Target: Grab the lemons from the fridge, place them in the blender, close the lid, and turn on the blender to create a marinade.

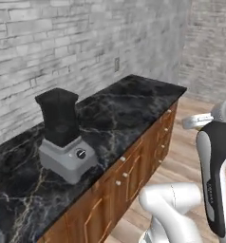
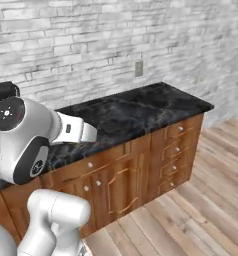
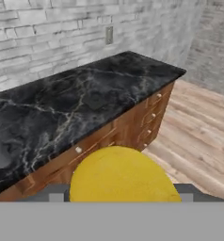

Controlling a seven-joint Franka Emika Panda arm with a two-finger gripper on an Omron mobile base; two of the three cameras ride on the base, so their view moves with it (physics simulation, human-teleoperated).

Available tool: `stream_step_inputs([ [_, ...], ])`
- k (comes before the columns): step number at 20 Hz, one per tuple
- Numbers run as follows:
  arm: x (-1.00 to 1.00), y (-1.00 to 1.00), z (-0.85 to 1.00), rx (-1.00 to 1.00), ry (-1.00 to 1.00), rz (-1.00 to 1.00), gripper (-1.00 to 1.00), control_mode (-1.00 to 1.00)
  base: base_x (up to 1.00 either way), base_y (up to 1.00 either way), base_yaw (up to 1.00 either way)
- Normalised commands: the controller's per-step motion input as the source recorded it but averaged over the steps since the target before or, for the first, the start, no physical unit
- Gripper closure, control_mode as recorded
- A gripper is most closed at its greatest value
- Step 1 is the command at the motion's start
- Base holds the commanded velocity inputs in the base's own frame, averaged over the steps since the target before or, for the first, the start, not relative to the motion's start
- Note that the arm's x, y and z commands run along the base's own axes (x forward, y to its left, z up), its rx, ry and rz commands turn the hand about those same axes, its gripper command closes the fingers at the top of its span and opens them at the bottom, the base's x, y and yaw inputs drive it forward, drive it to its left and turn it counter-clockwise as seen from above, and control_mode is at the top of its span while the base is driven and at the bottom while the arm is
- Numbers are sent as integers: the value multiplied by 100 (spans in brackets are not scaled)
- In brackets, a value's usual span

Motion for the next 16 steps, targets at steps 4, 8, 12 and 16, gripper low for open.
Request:
stream_step_inputs([
  [4, 0, 0, 0, 0, 0, 0, 100, 100, 36, -14, 95],
  [8, 0, 0, 0, 0, 0, 0, 100, 100, 34, -26, 92],
  [12, 0, 0, 0, 0, 0, 0, 100, 100, 47, -63, 71],
  [16, 0, 0, 0, 0, 0, 0, 100, 100, 40, -45, 41],
])
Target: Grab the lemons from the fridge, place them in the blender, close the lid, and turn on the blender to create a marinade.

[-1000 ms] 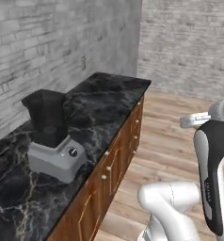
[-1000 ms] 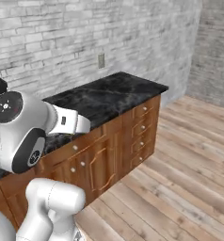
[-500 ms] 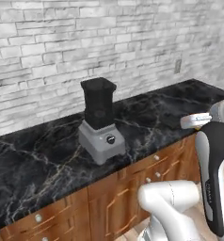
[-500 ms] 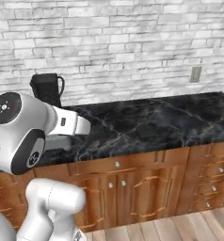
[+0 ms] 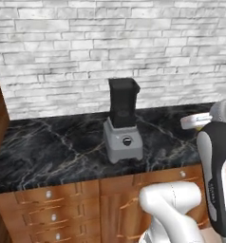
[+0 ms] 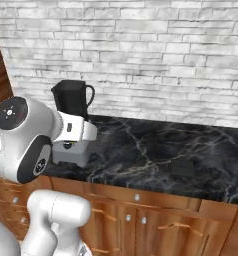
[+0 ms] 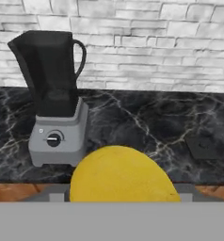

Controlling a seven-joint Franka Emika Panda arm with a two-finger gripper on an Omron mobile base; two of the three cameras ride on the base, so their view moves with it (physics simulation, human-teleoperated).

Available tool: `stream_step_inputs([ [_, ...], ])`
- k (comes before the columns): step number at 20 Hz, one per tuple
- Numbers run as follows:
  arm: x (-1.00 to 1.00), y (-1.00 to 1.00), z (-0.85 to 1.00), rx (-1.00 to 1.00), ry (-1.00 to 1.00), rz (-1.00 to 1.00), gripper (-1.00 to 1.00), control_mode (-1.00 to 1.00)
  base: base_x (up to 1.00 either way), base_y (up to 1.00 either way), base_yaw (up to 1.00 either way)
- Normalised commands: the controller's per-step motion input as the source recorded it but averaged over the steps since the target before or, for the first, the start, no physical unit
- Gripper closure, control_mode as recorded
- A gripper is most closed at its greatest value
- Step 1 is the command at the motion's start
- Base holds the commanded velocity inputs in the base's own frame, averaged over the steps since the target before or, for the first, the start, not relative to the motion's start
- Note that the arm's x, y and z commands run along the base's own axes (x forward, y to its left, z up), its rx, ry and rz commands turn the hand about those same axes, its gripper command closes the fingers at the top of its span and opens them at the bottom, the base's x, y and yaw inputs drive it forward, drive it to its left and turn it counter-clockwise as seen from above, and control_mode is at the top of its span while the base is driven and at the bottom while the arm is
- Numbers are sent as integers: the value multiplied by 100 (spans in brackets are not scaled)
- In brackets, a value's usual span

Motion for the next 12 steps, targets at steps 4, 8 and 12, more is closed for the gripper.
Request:
stream_step_inputs([
  [4, 0, 0, 0, 0, 0, 0, 100, 100, 23, -8, 31],
  [8, 0, 0, 0, 0, 0, 0, 100, 100, 28, 0, 21],
  [12, 25, 11, 43, 0, 4, 3, 100, -100, 20, 1, 6],
])
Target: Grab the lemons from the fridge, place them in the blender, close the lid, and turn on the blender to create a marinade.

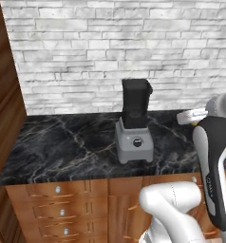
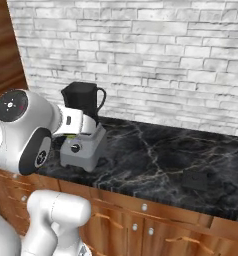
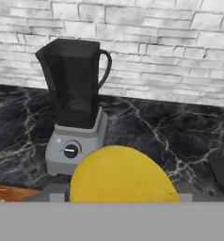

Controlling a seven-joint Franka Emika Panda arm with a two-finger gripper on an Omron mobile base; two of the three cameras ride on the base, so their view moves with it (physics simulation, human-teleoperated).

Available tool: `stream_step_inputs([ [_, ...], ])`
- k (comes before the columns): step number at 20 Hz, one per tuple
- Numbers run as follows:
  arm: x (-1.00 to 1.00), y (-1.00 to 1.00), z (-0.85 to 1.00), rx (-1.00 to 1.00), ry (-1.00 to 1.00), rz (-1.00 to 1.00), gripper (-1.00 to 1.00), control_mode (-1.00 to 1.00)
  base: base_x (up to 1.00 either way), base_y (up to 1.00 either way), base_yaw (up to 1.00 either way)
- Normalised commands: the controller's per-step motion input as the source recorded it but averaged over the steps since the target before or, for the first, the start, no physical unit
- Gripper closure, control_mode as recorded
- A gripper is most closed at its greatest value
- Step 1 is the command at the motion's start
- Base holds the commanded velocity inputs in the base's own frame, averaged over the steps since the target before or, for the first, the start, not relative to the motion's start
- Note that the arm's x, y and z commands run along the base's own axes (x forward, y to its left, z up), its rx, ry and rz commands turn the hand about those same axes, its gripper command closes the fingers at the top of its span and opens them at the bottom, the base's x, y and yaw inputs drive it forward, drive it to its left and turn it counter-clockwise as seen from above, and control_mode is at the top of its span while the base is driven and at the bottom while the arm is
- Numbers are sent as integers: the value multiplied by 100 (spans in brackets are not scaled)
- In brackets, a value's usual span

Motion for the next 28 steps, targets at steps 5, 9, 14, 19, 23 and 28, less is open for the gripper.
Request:
stream_step_inputs([
  [5, 81, 29, 100, 0, 10, 8, 100, -100, 0, 0, 0],
  [9, 100, 49, 65, 0, 19, 10, 100, -100, 0, 0, 0],
  [14, 100, 53, 2, -1, 24, 13, 100, -100, 0, 0, 0],
  [19, 100, 49, -41, -11, 2, 2, 100, -100, 0, 0, 0],
  [23, 100, 11, -64, -11, 0, 1, 100, -100, 0, 0, 0],
  [28, 98, 0, -62, -7, 0, 0, 100, -100, 0, 0, 0],
])
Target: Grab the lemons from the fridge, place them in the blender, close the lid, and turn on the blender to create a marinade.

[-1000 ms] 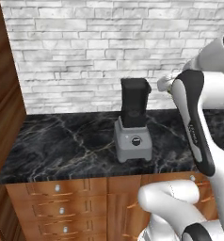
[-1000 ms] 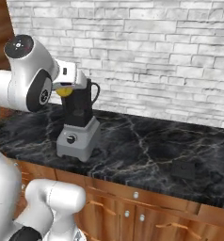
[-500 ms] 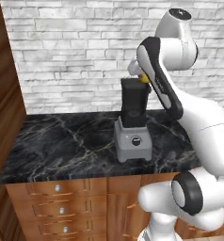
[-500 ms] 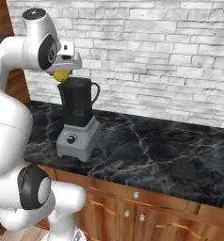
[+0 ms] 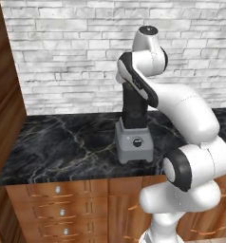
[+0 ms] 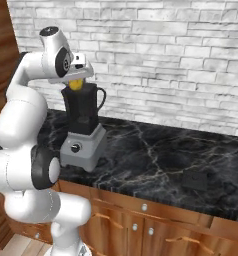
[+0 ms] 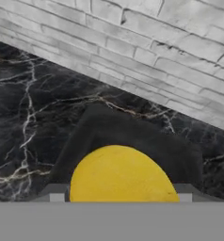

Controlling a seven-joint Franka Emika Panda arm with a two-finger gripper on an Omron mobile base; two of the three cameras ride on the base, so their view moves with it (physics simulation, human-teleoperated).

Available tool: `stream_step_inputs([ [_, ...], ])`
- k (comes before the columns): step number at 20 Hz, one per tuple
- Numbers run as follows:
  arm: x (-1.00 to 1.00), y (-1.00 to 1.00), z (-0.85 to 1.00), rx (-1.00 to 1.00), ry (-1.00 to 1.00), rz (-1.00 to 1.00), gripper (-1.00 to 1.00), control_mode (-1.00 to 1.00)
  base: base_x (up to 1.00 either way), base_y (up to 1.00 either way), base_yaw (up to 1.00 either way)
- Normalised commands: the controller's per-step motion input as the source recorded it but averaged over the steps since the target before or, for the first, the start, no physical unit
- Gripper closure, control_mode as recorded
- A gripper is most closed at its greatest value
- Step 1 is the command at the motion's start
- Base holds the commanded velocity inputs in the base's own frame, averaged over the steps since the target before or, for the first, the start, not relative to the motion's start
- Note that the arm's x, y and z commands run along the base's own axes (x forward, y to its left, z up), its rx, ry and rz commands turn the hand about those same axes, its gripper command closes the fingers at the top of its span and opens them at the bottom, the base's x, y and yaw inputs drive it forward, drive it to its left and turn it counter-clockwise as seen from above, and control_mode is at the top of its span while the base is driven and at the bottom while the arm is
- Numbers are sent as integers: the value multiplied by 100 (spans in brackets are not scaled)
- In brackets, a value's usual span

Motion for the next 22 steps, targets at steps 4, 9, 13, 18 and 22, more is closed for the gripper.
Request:
stream_step_inputs([
  [4, 76, 0, -46, -4, 0, 1, 100, -100, 0, 0, 0],
  [9, 49, -1, -20, 0, -2, 0, -100, -100, 0, 0, 0],
  [13, 3, 0, 0, 0, 1, 0, -100, -100, 0, 0, 0],
  [18, -21, -1, 16, 1, 0, 0, -100, -100, 0, 0, 0],
  [22, -81, -18, 25, 4, 0, 0, -100, -100, 0, 0, 0],
])
